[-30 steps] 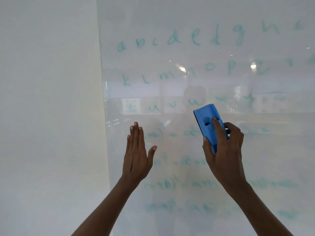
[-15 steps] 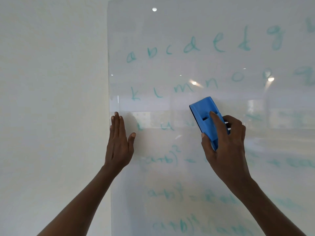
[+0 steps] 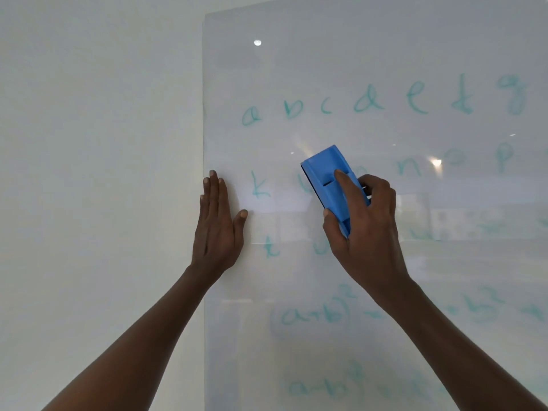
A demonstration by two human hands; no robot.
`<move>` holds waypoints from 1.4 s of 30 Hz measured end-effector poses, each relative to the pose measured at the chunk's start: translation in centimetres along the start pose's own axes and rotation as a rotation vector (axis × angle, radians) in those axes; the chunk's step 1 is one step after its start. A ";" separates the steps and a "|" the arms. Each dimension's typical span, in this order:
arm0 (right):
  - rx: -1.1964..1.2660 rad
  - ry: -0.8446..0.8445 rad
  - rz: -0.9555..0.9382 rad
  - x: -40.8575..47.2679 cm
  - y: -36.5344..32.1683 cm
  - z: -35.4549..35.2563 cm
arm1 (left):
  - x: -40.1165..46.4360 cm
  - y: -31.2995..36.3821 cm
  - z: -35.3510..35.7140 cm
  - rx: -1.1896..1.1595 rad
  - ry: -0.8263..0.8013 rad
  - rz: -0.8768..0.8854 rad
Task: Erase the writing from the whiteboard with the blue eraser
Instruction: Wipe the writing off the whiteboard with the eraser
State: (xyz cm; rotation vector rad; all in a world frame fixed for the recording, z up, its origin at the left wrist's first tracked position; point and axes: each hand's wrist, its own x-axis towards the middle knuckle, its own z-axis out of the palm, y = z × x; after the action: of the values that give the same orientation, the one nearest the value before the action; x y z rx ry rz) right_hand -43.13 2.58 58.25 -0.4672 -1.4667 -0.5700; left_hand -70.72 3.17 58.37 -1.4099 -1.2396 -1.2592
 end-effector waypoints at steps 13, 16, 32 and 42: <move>-0.087 0.021 -0.013 3.5 -4.1 5.3 | 1.3 -0.7 1.4 0.006 0.052 0.098; -0.128 -0.006 -0.081 4.6 -4.6 6.4 | 1.2 -0.7 1.4 0.019 0.061 0.112; -0.186 -0.166 -0.196 8.3 -4.7 10.0 | 1.2 -0.7 1.6 0.072 0.082 0.118; -0.124 -0.099 -0.165 6.9 -4.9 10.7 | 1.2 -0.6 1.5 0.073 0.086 0.116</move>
State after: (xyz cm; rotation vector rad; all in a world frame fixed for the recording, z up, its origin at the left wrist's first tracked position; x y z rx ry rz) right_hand -54.47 4.82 65.57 -0.4789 -1.5801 -0.7815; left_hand -71.11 4.87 59.36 -1.3419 -1.1188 -1.1724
